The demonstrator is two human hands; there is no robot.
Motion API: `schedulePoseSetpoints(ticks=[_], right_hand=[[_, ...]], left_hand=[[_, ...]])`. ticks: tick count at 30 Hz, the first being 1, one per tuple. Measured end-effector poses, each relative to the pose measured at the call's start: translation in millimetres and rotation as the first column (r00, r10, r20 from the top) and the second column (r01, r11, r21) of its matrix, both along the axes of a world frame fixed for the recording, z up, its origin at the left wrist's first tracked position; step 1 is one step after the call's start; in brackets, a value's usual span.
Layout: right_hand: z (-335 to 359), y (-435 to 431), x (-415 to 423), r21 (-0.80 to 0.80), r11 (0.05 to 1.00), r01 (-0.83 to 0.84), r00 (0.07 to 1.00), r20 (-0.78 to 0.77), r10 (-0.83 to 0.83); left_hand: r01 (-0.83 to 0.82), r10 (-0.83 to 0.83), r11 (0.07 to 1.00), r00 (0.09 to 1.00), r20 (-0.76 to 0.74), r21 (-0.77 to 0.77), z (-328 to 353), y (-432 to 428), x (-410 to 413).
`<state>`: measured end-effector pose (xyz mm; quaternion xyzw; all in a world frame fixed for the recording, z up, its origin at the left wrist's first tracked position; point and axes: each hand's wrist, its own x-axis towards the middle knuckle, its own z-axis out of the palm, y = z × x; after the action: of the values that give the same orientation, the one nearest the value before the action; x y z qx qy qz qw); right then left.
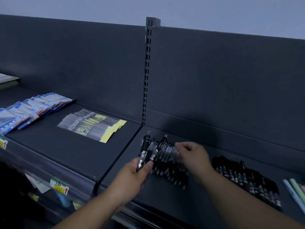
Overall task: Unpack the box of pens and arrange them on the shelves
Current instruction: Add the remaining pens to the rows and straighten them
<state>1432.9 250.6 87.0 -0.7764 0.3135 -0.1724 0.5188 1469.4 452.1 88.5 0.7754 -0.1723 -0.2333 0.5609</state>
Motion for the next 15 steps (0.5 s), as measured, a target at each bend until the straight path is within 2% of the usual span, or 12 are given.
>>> schedulePoseSetpoints(ticks=[3, 6, 9, 11, 15], right_hand=[[12.5, 15.3, -10.5, 0.32, 0.943, -0.087, 0.996, 0.02, 0.085], [20.9, 22.3, -18.7, 0.472, 0.863, -0.181, 0.982, 0.046, 0.181], [30.7, 18.8, -25.3, 0.612, 0.776, -0.153, 0.986, 0.149, 0.077], [33.2, 15.0, -30.5, 0.628, 0.767, -0.13, 0.986, 0.16, 0.036], [26.5, 17.6, -37.5, 0.494, 0.848, -0.193, 0.98, 0.13, 0.147]], left_hand=[[0.062, -0.067, 0.996, 0.994, -0.087, -0.062, 6.0, -11.7, -2.6], [0.093, -0.111, 0.989, 0.98, -0.164, -0.114, 9.9, -22.9, -8.4], [0.039, -0.096, 0.982, 0.945, -0.312, -0.183, 10.5, -29.9, -10.4], [0.03, -0.115, 0.972, 0.925, -0.361, -0.232, 11.6, -33.4, -9.2], [0.114, -0.21, 0.96, 0.898, -0.388, -0.255, 15.2, -37.2, -9.6]])
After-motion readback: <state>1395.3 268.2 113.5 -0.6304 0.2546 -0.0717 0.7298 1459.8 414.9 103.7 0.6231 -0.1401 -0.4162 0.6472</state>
